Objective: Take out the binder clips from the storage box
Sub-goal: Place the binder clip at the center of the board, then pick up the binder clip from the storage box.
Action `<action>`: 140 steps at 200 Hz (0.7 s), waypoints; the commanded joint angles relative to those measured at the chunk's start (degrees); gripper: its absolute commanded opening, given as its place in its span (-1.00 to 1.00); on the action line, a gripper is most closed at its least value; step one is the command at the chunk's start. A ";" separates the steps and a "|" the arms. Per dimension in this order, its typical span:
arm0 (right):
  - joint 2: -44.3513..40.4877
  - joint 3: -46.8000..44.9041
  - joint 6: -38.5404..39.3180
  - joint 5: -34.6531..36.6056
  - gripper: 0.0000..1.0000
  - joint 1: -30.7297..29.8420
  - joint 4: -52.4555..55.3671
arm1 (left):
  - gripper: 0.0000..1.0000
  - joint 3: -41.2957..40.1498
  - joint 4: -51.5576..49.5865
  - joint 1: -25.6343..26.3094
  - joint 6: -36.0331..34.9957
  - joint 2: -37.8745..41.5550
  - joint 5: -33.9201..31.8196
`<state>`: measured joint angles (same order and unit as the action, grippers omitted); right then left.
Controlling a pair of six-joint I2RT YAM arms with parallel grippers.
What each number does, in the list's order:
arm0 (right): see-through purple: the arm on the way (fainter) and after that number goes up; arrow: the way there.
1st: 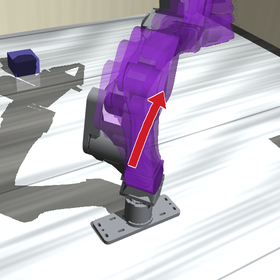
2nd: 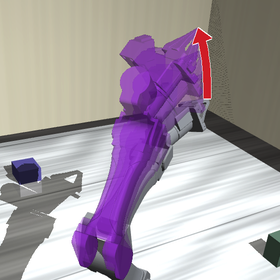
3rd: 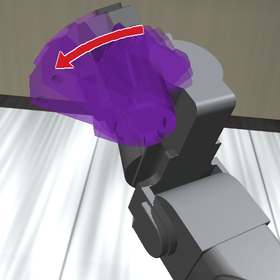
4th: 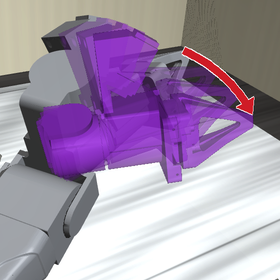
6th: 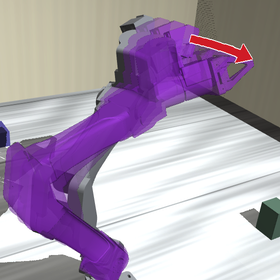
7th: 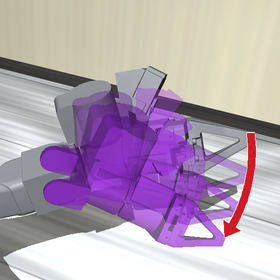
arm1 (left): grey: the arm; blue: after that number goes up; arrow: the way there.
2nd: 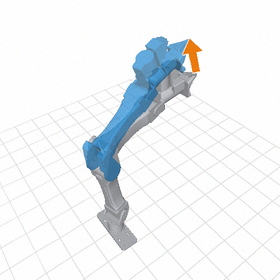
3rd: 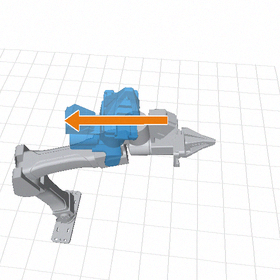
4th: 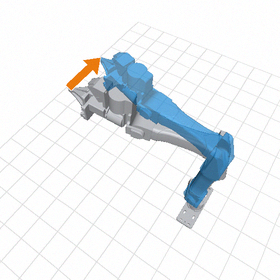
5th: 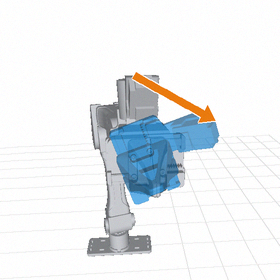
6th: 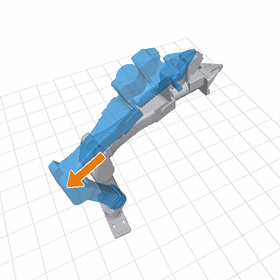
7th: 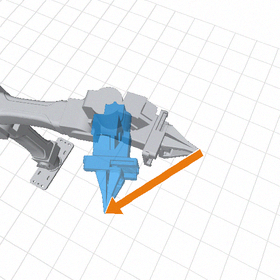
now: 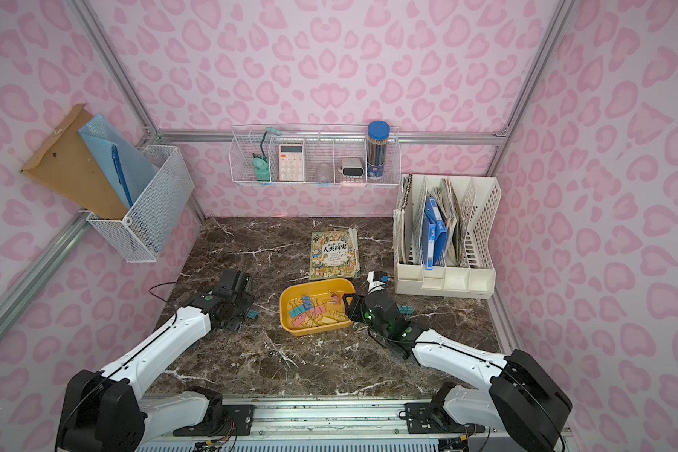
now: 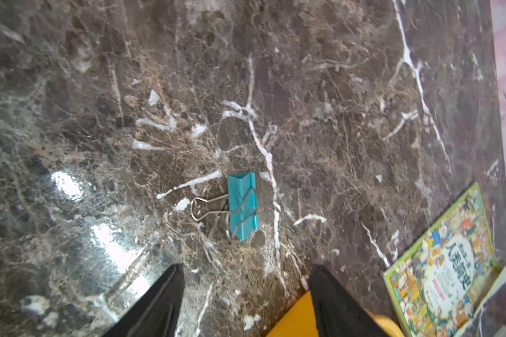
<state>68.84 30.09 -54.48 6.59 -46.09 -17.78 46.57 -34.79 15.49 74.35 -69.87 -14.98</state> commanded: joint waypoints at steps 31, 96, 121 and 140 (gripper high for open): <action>-1.42 -0.72 4.79 -8.15 0.02 3.35 -1.27 | 0.08 11.93 1.71 7.78 -24.13 -8.96 16.16; -0.43 -0.10 4.41 -11.09 0.06 3.37 -1.20 | -0.21 22.49 -4.98 13.08 -21.06 -23.90 15.77; 0.67 0.39 4.03 -12.51 0.06 3.39 -1.15 | -0.31 24.43 -5.44 13.08 -21.11 -27.14 17.29; 1.90 0.98 4.25 -14.15 0.06 3.35 -1.30 | -0.40 24.34 -3.54 13.08 -21.14 -27.95 18.98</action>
<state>69.71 30.11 -49.93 -5.10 -42.70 -17.85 70.52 -37.80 28.51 53.01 -97.01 1.85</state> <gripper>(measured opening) 0.531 0.323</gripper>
